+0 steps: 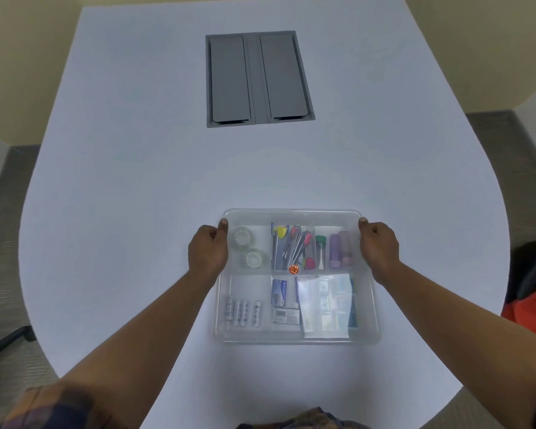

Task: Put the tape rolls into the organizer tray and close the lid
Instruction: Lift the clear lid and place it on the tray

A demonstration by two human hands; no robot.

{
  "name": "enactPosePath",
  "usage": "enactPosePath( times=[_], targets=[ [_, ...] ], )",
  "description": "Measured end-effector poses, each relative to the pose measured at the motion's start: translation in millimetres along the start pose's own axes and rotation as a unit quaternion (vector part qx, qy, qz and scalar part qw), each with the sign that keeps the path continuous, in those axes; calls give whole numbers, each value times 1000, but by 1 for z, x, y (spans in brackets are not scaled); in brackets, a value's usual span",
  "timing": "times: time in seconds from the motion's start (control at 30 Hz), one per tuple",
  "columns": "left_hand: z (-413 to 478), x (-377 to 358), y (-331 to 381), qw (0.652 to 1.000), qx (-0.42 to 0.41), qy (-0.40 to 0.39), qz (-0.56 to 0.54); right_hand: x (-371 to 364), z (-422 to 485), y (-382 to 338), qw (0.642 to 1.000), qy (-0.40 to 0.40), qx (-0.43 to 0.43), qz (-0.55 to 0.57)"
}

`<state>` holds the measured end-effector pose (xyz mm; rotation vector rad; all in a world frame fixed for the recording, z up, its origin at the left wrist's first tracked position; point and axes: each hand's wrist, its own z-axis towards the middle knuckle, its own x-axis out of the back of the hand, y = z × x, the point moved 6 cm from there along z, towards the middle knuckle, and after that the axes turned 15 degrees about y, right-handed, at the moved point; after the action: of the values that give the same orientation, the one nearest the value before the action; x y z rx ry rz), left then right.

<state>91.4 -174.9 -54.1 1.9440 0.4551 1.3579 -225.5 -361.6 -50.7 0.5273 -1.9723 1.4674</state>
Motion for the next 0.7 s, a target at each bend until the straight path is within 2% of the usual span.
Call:
enactPosePath(
  times=[0.2,0.4,0.7],
  targets=[
    [18,-22,5,997,75,-13,-21,-16,13,1,998,-16,-65,7],
    [20,-31,1,998,21,-32,-57,-29,18,8,993,-50,-106,1],
    [25,-38,-8,989,61,-54,-124,-34,18,11,987,-83,-138,29]
  ],
)
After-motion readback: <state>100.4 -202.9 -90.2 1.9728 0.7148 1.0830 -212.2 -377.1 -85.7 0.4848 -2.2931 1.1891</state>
